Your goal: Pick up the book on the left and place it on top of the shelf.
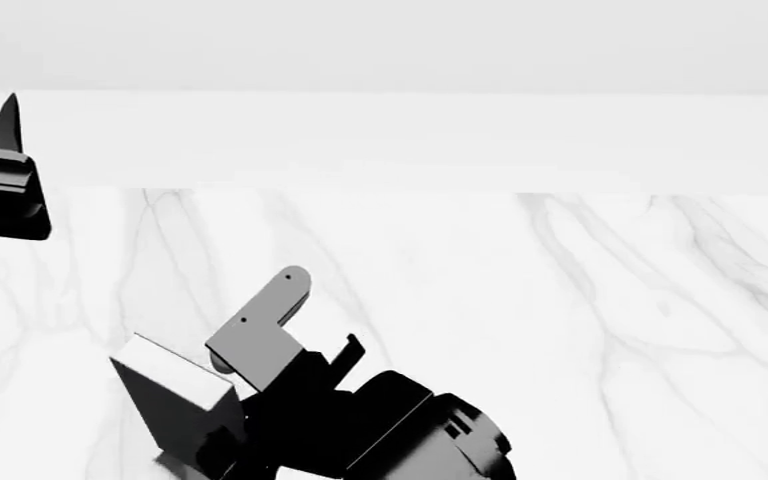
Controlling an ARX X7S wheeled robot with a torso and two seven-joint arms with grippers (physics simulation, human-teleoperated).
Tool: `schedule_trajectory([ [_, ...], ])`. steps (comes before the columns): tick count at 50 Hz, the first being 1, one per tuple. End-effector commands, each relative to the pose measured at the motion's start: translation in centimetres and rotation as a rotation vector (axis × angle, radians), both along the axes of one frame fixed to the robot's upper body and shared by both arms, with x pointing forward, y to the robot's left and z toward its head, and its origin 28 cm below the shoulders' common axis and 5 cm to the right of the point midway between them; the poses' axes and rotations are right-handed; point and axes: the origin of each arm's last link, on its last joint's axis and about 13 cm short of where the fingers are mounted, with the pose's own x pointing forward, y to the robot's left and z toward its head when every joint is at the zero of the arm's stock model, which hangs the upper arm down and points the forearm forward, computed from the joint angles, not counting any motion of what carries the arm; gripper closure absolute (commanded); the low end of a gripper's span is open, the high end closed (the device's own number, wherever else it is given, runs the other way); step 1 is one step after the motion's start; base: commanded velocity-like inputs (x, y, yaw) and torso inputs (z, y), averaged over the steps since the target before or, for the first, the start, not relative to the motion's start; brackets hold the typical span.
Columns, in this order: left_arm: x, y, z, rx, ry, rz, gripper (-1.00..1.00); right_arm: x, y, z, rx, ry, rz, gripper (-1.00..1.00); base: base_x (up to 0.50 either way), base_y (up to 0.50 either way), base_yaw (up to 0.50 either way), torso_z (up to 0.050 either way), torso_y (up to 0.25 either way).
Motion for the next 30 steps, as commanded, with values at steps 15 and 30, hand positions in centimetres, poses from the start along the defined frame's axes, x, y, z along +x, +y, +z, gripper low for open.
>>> schedule_trajectory([
  [15, -0.1, 0.1, 0.3, -0.002, -0.005, -0.001, -1.00, 2.2, -3.4, 11.1, -0.171, -0.579, -0.284, 1.00, 0.00, 0.00, 0.00, 0.000, 0.001],
  [30, -0.1, 0.0, 0.3, 0.000, -0.008, -0.002, -1.00, 5.3, -7.7, 14.0, -0.813, -1.247, -0.644, 1.00, 0.00, 0.00, 0.00, 0.000, 0.001],
])
